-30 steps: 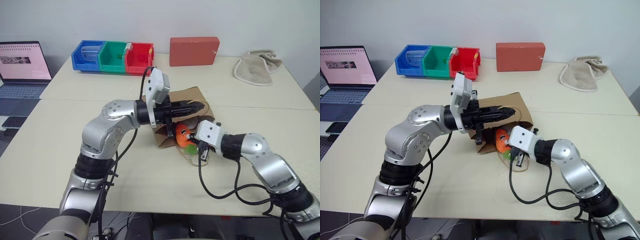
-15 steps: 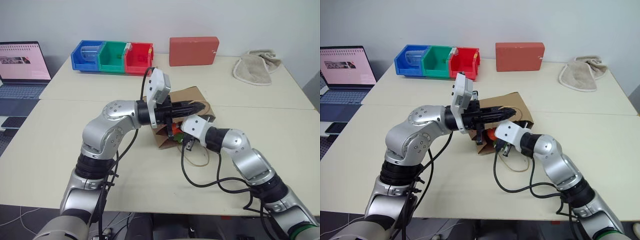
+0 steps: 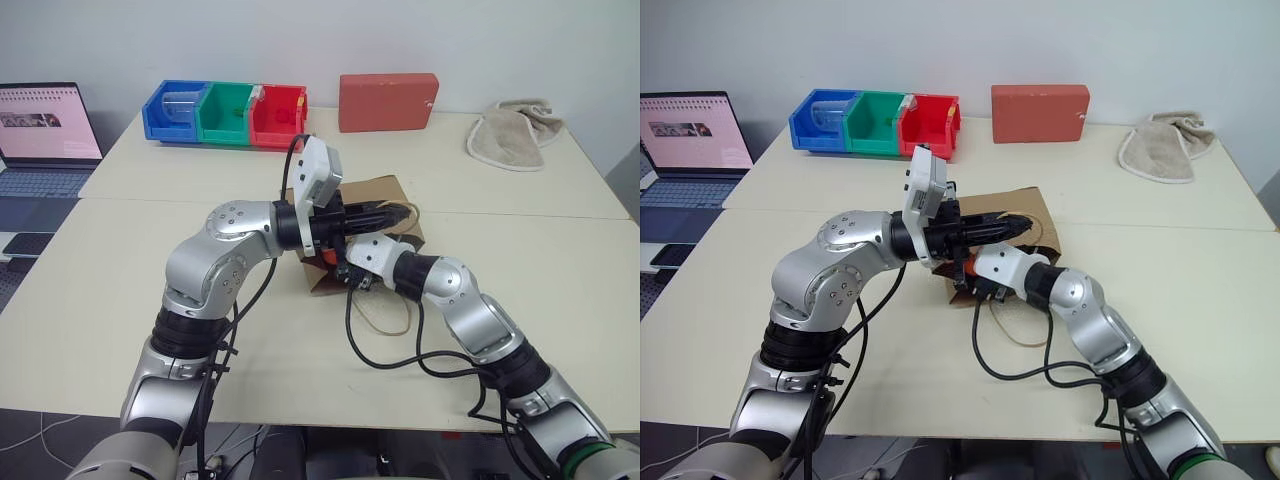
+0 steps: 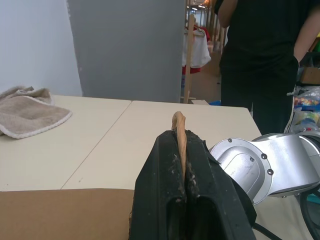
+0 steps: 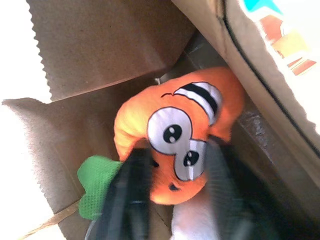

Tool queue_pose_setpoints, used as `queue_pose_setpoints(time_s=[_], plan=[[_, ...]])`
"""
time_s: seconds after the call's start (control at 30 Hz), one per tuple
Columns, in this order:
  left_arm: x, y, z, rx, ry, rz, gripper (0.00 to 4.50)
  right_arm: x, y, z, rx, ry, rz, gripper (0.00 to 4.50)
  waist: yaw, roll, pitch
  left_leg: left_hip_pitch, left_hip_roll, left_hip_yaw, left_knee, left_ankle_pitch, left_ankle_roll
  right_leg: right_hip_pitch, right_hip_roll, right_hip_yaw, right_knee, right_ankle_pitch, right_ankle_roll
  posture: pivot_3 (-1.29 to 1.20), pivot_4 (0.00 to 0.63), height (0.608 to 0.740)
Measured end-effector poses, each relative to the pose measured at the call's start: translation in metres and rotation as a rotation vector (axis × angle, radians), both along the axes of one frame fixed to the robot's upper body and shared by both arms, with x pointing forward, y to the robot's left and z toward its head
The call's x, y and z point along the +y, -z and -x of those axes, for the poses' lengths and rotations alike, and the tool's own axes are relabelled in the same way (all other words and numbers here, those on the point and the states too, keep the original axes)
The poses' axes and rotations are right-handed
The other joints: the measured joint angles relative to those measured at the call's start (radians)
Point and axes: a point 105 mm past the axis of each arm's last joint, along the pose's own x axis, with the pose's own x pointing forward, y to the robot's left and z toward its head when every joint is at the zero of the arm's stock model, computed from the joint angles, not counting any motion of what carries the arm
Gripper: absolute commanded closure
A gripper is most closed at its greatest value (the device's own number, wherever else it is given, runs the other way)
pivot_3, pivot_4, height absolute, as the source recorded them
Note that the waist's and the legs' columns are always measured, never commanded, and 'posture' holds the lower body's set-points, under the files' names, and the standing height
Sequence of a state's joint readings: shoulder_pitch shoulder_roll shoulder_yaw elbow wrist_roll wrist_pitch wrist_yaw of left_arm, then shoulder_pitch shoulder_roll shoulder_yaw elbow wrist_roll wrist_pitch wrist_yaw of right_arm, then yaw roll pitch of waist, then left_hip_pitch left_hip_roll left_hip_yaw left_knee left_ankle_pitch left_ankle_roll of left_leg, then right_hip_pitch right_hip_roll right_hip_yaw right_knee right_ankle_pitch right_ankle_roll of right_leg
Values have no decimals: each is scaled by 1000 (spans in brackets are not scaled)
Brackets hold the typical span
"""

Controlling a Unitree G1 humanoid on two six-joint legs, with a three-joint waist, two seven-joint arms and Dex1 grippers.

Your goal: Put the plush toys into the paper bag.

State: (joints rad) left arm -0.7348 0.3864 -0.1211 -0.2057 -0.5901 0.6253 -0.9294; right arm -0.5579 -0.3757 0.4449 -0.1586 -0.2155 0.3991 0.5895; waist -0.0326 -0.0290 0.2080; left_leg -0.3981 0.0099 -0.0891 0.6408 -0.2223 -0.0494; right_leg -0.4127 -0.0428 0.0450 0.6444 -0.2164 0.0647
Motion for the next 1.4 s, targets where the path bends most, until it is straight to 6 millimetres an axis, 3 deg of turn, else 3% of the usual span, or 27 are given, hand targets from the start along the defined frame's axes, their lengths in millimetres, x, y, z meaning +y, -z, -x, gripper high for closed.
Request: queue_pose_setpoints(time_s=[0.17,0.47,0.67,0.77,0.9,0.97,1.1,1.27,1.4], plan=[[0,0,0,-2,0,0,4500,-1,-4,5,-18,-15,5,28,0,0,0,0,0,0,0,0,0,0,0,0,0,0,0,0,150,740],[-1,1,-1,-16,-5,-7,4500,-17,-13,24,48,-61,41,28,0,0,0,0,0,0,0,0,0,0,0,0,0,0,0,0,150,740],[0,3,-3,-12,-13,-13,4500,-40,-20,70,287,-198,-4,28,3,0,0,-1,0,-1,0,0,0,0,0,-1,-1,0,0,0,150,740],[-1,3,-3,-12,-11,-13,4500,-48,-17,81,347,-191,-17,28,1,0,0,0,0,-1,0,0,0,1,0,-1,0,-1,-1,0,150,740],[0,4,-3,-13,-16,-18,4500,-85,9,84,450,-49,32,28,3,0,0,-1,0,0,1,0,0,1,0,-1,-1,-3,-4,0,150,740],[0,4,-4,-13,-19,-18,4500,-93,14,81,470,8,-1,28,1,0,0,0,0,0,1,0,0,1,0,0,-1,-3,-4,0,150,740],[0,4,-4,-13,-21,-18,4500,-101,29,66,512,140,-118,28,-1,0,0,0,0,0,1,0,0,0,0,0,0,-3,-4,0,150,740],[1,5,-5,-19,-30,-27,4500,-97,55,54,576,252,-241,28,1,0,0,-1,1,0,1,0,0,0,1,0,-1,-2,-4,0,150,740],[2,6,-4,-20,-34,-28,4500,-100,59,45,535,302,-235,997,1,0,0,0,1,0,1,0,0,0,1,1,-1,-2,-3,0,150,740]])
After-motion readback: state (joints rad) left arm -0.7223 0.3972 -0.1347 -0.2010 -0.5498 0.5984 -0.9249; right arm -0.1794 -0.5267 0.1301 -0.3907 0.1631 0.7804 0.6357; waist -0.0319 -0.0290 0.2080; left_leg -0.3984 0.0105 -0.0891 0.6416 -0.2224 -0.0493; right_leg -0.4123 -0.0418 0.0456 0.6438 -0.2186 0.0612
